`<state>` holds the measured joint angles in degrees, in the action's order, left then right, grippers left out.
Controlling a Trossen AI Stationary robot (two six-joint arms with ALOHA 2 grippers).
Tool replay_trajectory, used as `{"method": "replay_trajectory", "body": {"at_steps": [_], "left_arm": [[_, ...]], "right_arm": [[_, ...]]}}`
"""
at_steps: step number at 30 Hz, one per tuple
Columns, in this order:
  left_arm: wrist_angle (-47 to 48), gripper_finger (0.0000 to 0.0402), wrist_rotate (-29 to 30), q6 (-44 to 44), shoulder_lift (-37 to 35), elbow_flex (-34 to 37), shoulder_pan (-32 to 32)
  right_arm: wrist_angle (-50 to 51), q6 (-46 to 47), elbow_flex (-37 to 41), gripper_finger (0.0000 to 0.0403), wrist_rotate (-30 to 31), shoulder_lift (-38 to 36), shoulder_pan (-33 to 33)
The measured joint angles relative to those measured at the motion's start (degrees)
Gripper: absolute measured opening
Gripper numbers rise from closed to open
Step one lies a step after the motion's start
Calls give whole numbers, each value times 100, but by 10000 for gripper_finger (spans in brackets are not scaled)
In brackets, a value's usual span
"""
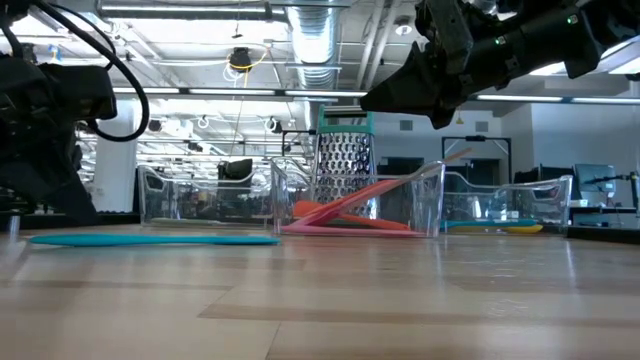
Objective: Pick & Place Kitchen Items
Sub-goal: Put the blue spatula into the middle transparent bin
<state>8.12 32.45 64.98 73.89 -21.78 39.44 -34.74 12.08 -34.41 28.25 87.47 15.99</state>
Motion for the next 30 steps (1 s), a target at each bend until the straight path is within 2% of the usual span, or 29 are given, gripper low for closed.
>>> {"method": "replay_trajectory", "body": {"at_steps": [11, 18, 30], "left_arm": [[15, 1, -87, 7, 16, 0, 0], [-26, 1, -9, 253, 369, -20, 6], [2, 1, -77, 284, 323, -11, 1]], "right_arm": [[4, 0, 0, 0, 0, -1, 0], [4, 0, 0, 0, 1, 1, 0], [4, 0, 0, 0, 2, 1, 0]]}}
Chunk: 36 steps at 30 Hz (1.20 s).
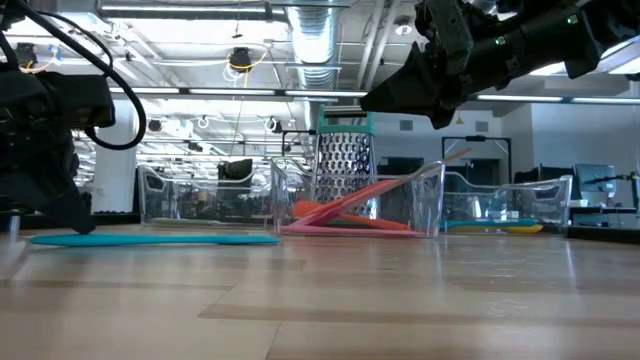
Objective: Pick & Place Kitchen Items
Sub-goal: Put the blue spatula into the middle transparent bin
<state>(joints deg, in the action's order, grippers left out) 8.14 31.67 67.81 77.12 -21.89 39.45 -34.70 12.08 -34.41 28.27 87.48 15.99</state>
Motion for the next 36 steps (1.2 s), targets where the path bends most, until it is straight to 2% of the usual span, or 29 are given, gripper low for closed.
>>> {"method": "replay_trajectory", "body": {"at_steps": [12, 17, 23, 30, 36], "left_arm": [[61, 1, -24, 17, 4, 6, -1], [-13, 1, -15, 205, -1, 174, 1], [-300, 1, 27, 303, -7, 327, 3], [-361, 1, 20, 160, 0, 337, 1], [-401, 1, 7, 153, 1, 354, 1]], "right_arm": [[-21, 0, 0, 0, -194, 0, 4], [-197, 2, -23, 0, -553, 53, 7], [-207, -139, -725, 0, -850, 1148, -34], [50, -1203, -1995, 0, -1085, 2594, -156], [1532, -1849, -2994, 0, -1095, 3155, -151]]}}
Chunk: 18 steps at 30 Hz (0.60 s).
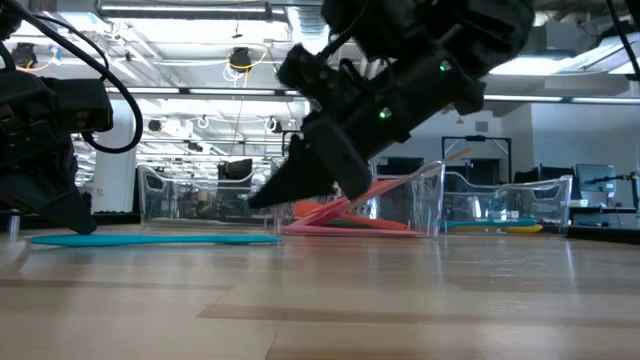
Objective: Pick & Place Kitchen Items
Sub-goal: Put the blue spatula into the middle transparent bin
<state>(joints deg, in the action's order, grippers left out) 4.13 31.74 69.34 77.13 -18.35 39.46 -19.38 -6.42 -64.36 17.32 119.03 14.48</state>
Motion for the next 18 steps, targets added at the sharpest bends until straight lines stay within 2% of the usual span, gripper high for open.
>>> {"method": "replay_trajectory", "body": {"at_steps": [3, 6, 18], "left_arm": [[-47, 1, 13, 0, -1, 43, 0], [-71, 1, 14, 0, -1, 72, 0], [-92, 1, 41, 4, -3, 112, 2]], "right_arm": [[898, 24, -322, 0, 7, 51, -5], [1336, 24, -428, 0, 24, 47, -53], [1470, -86, -442, 0, -230, 27, -64]]}}
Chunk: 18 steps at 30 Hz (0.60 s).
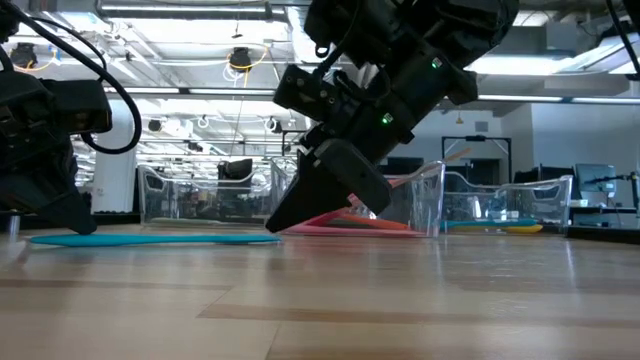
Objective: Pick & Place Kitchen Items
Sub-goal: Put the blue spatula into the middle transparent bin
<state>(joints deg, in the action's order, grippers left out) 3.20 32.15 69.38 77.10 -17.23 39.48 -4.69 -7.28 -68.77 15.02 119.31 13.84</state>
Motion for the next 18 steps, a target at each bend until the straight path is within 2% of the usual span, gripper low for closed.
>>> {"method": "replay_trajectory", "body": {"at_steps": [18], "left_arm": [[195, 1, 241, -18, 36, 39, -11]], "right_arm": [[-1, -21, 0, 0, -17, 0, 5]]}}
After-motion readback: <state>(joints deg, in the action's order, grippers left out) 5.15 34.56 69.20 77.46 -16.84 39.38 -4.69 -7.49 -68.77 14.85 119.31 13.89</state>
